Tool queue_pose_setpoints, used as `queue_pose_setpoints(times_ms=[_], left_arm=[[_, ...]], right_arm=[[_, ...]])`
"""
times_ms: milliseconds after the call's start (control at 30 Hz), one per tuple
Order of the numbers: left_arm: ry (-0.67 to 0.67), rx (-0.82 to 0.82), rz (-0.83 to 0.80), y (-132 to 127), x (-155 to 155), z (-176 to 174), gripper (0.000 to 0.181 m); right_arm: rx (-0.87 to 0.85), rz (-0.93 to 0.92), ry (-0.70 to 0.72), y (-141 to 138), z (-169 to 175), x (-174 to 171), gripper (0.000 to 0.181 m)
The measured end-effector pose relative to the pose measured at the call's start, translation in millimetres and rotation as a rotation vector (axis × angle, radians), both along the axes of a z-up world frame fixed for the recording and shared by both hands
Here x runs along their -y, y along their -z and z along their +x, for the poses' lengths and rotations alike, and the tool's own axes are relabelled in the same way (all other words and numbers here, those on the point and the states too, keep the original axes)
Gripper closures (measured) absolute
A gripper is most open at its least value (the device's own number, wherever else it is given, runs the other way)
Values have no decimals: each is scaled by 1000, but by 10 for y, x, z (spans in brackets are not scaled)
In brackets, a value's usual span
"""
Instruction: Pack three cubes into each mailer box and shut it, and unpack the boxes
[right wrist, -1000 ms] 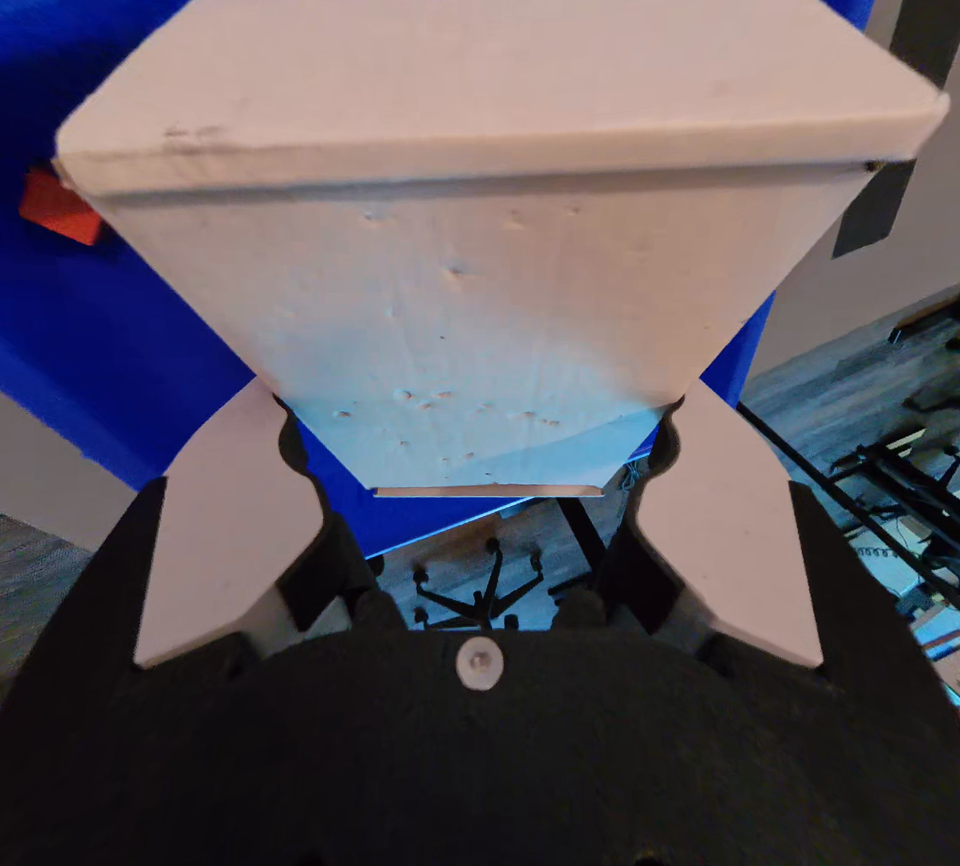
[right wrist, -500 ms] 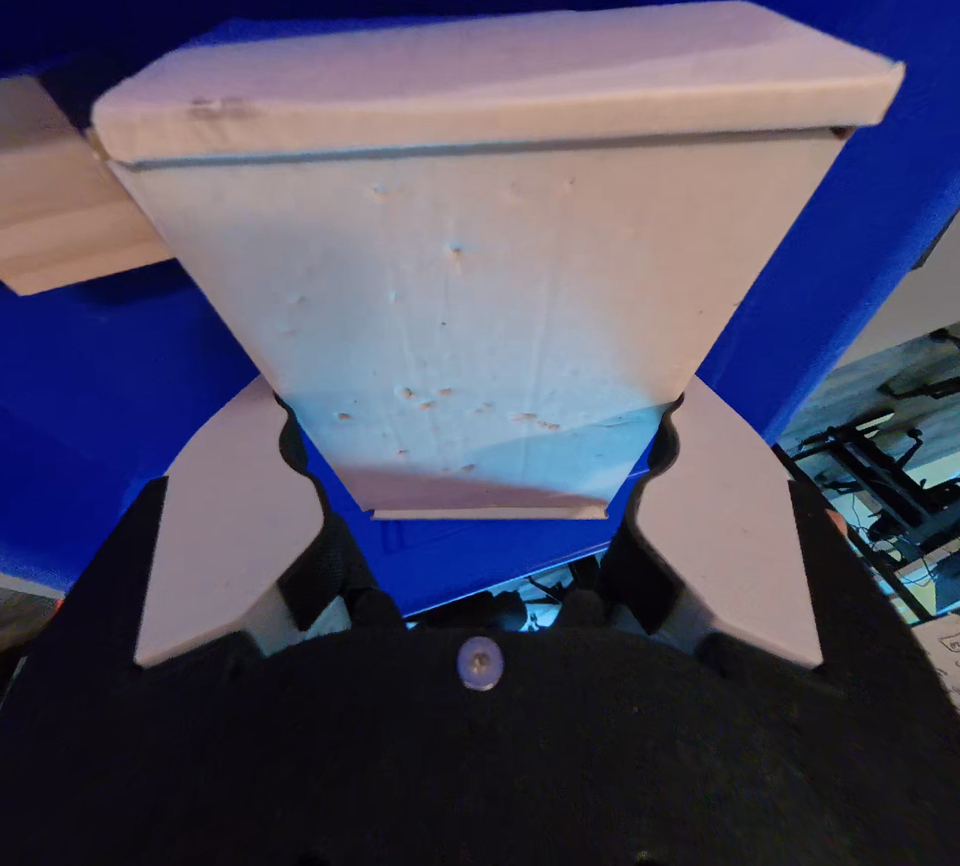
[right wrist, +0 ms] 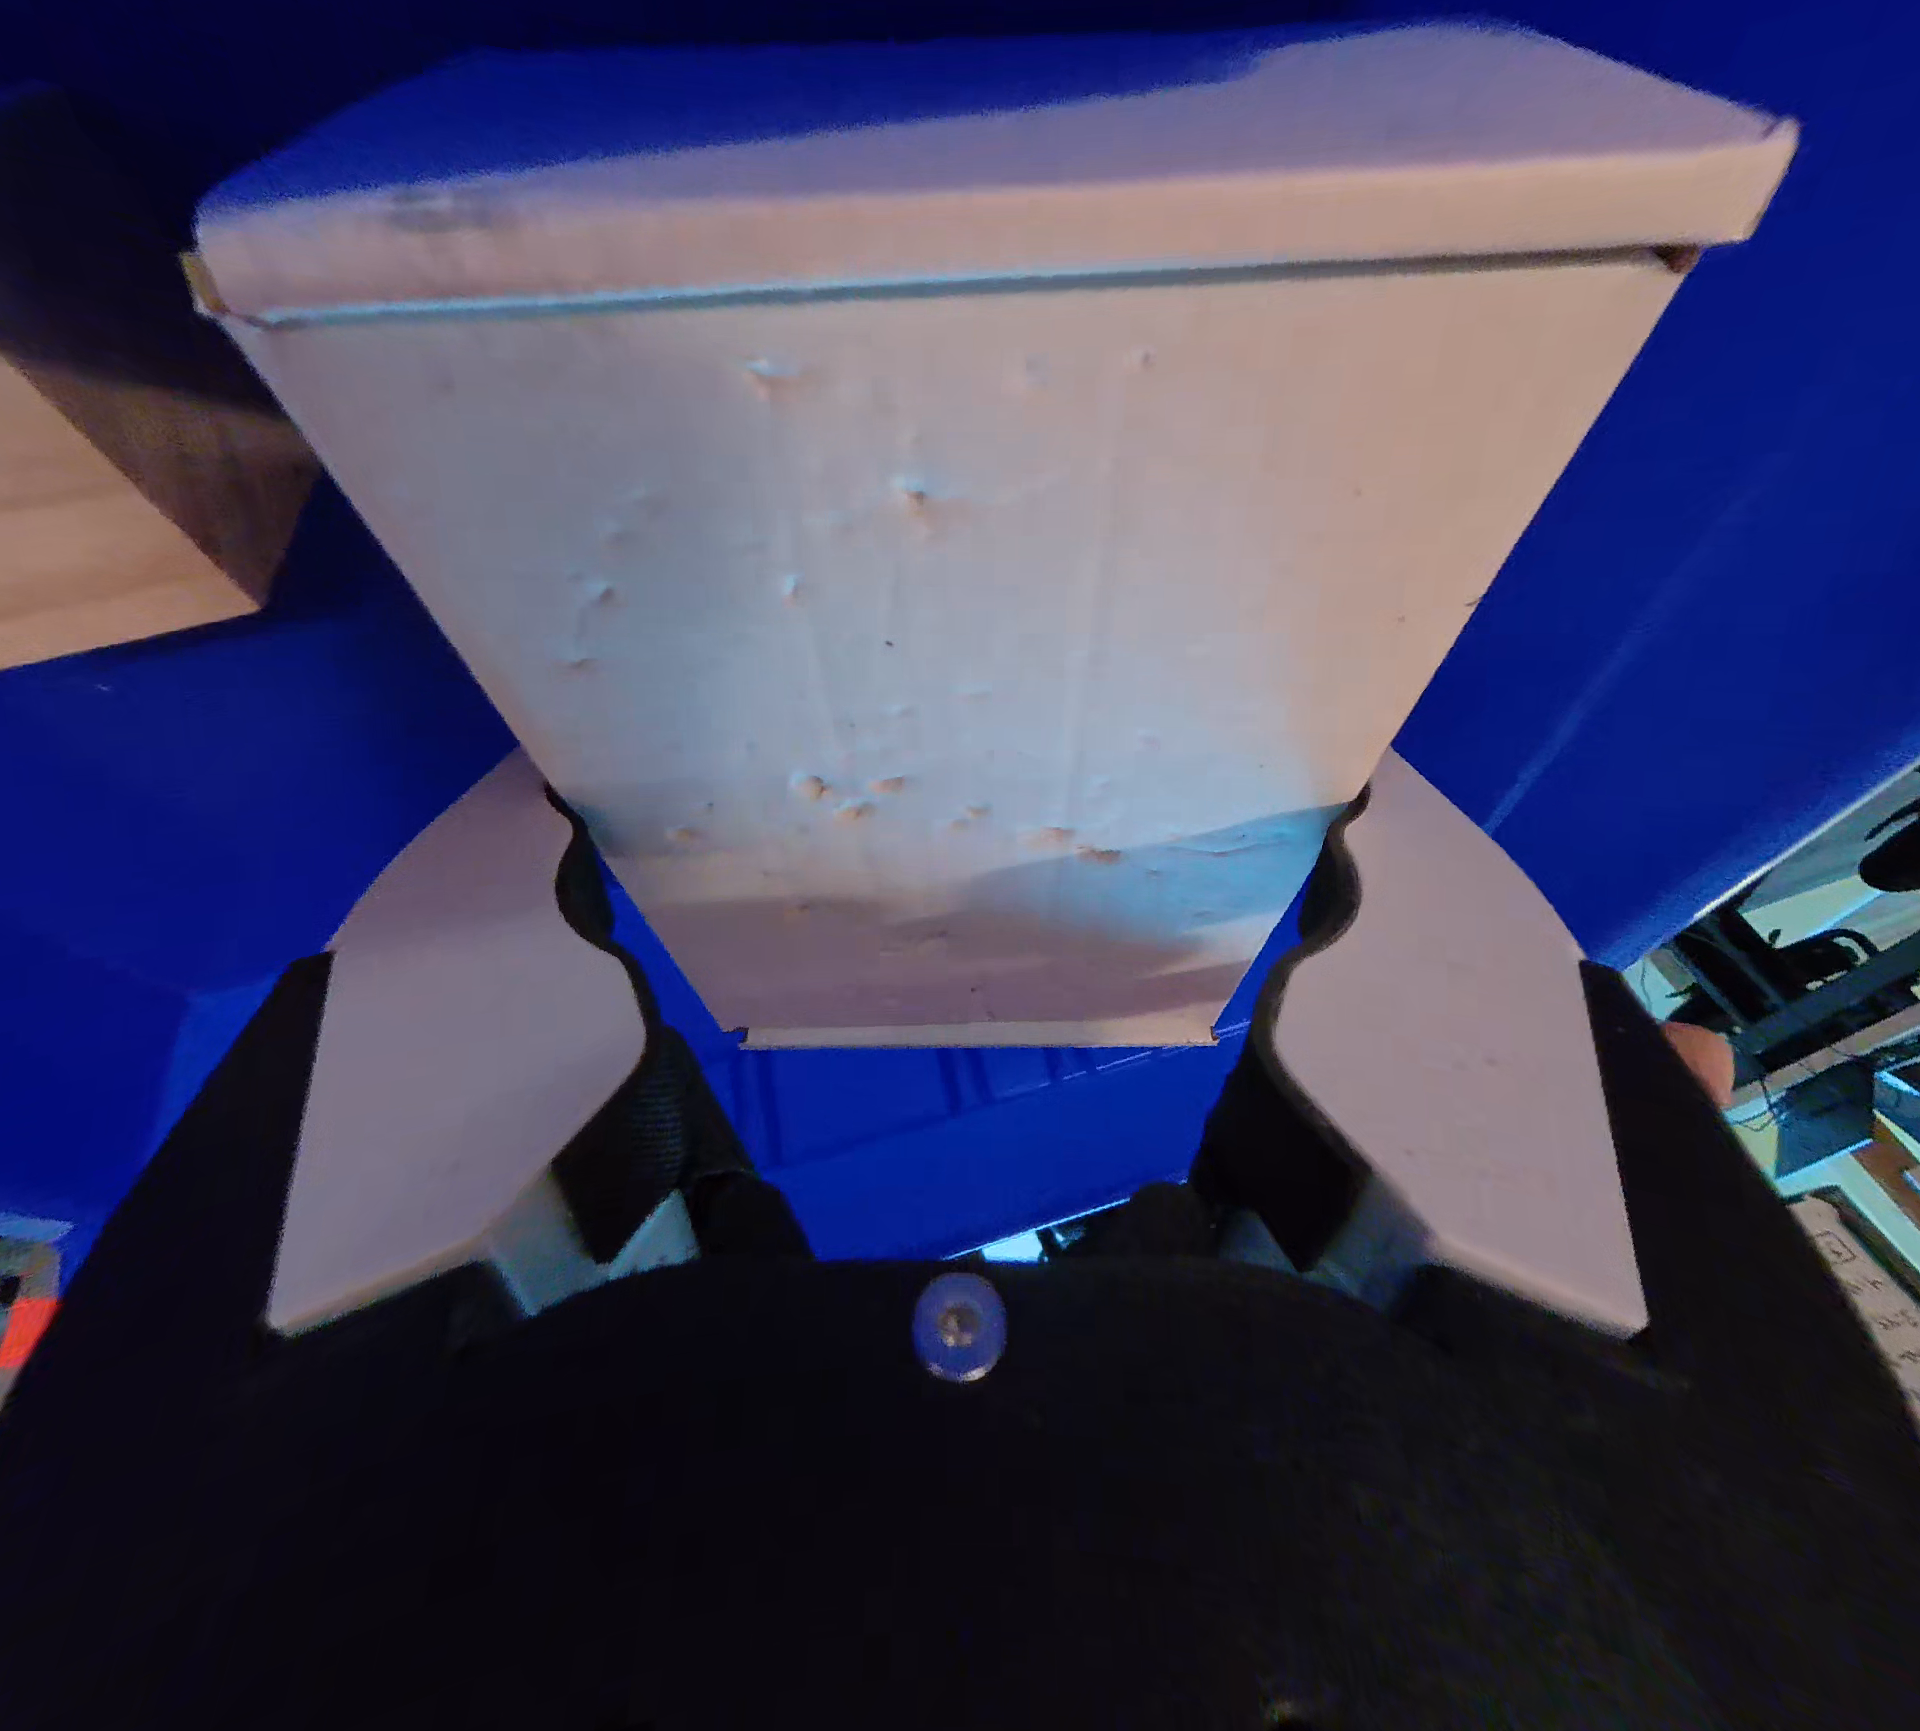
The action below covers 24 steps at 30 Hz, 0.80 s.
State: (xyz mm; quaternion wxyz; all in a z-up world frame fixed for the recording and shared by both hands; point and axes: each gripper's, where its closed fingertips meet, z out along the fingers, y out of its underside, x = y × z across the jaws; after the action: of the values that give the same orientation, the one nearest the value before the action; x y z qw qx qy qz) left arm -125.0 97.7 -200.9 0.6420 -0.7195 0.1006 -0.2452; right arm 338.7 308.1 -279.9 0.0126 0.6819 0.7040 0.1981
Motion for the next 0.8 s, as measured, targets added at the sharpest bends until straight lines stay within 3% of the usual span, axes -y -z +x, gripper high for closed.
queue_pose_setpoints(times_ms=[333,500,633,800], left_arm=[[2,-8,5,-1,4,10,58],[6,-14,6,0,5,19,58],[9,-27,9,2,10,34,58],[13,-51,18,2,19,59,58]], right_arm=[[11,63,-16,-27,69,-23,41],[-74,237,-56,-441,-86,3,39],[-270,285,-53,-801,-469,295,37],[-897,122,-143,-1264,-1612,1107,35]])
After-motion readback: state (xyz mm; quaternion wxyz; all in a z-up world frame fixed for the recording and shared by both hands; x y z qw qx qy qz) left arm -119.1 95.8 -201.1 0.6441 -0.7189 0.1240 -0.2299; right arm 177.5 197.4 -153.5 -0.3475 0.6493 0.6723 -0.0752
